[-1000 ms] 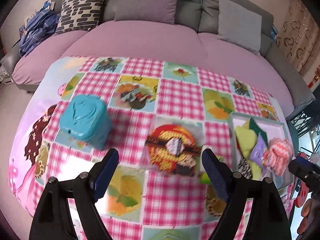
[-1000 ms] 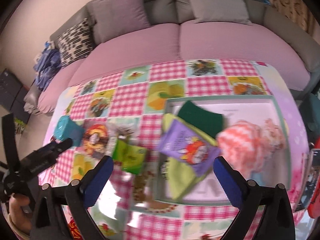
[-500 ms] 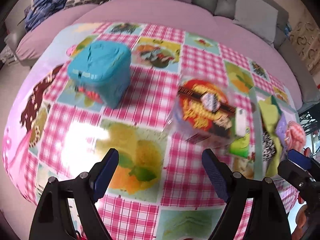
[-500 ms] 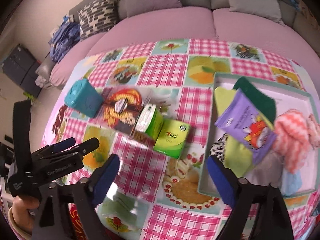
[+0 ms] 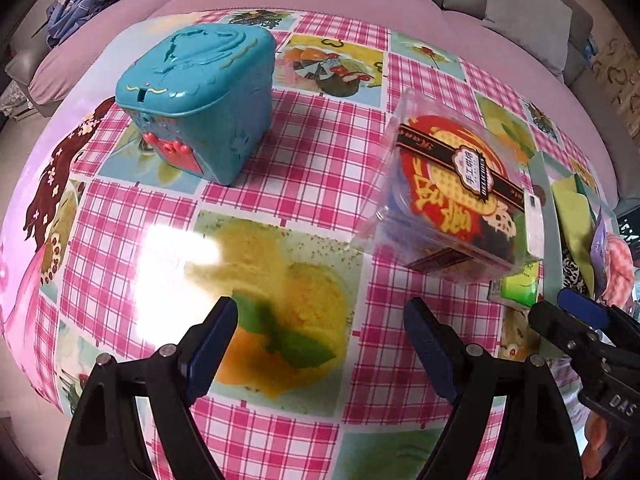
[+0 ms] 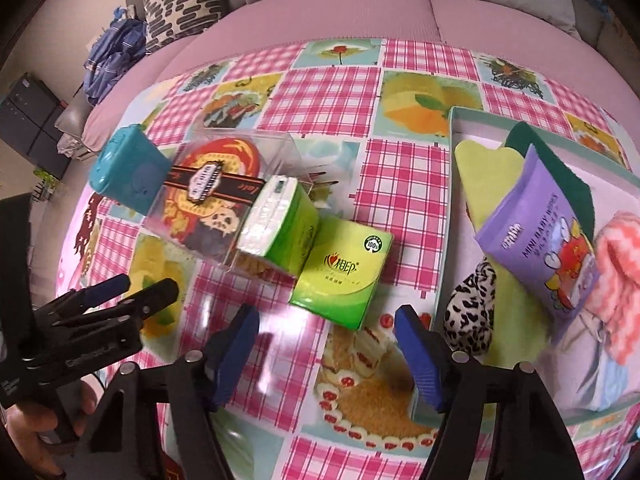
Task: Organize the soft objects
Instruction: 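Move both tools back toward the green tissue packs on the table, then grasp the green tissue pack with the right tool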
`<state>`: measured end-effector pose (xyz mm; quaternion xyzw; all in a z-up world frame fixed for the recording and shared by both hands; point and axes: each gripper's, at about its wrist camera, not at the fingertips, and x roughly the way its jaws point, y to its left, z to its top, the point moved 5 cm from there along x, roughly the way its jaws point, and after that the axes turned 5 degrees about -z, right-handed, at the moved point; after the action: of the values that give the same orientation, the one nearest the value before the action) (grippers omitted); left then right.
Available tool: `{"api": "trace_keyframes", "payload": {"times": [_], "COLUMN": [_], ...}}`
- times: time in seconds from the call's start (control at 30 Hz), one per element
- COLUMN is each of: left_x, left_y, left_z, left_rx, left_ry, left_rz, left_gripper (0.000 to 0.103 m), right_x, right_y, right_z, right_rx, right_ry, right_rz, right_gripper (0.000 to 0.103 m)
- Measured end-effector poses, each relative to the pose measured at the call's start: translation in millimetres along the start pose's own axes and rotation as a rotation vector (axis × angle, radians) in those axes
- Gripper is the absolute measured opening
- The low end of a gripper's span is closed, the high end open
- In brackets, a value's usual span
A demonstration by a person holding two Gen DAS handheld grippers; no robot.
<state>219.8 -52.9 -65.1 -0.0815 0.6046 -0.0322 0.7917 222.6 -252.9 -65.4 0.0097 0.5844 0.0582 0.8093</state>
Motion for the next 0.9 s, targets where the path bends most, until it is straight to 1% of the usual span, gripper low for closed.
{"api": "trace_keyframes", "payload": {"times": [0.17, 0.27, 0.47, 0.53, 0.67, 0.73, 0.77, 0.9], "left_x": [2, 5, 7, 8, 8, 8, 8, 8], "left_y": [-1, -3, -4, -3, -1, 0, 0, -2], "left_z": [2, 4, 5, 5, 4, 4, 4, 3], "left_rx": [0.005, 0.011, 0.011, 0.009, 0.003, -0.001, -0.003, 0.001], "left_ry": [-0.004, -0.001, -0.004, -0.001, 0.0, -0.001, -0.001, 0.001], "left_rz": [-0.012, -0.018, -0.027, -0.029, -0.031, -0.03, -0.028, -0.027], "left_gripper": [0.085, 0.085, 0.086, 0.085, 0.085, 0.085, 0.085, 0.085], "right_x": [12, 20, 37, 43, 49, 49, 48, 45], "right_y": [2, 3, 5, 6, 6, 5, 5, 0], "right_z": [6, 9, 13, 15, 16, 16, 16, 15], "right_rx": [-0.009, -0.029, -0.043, -0.048, -0.049, -0.051, -0.048, -0.037], "right_ry": [0.015, 0.026, 0.042, 0.049, 0.061, 0.057, 0.056, 0.056], "right_rz": [-0.012, -0.045, -0.085, -0.098, -0.12, -0.133, -0.134, -0.134], "right_gripper": [0.073, 0.073, 0.073, 0.07, 0.067, 0.058, 0.056, 0.055]}}
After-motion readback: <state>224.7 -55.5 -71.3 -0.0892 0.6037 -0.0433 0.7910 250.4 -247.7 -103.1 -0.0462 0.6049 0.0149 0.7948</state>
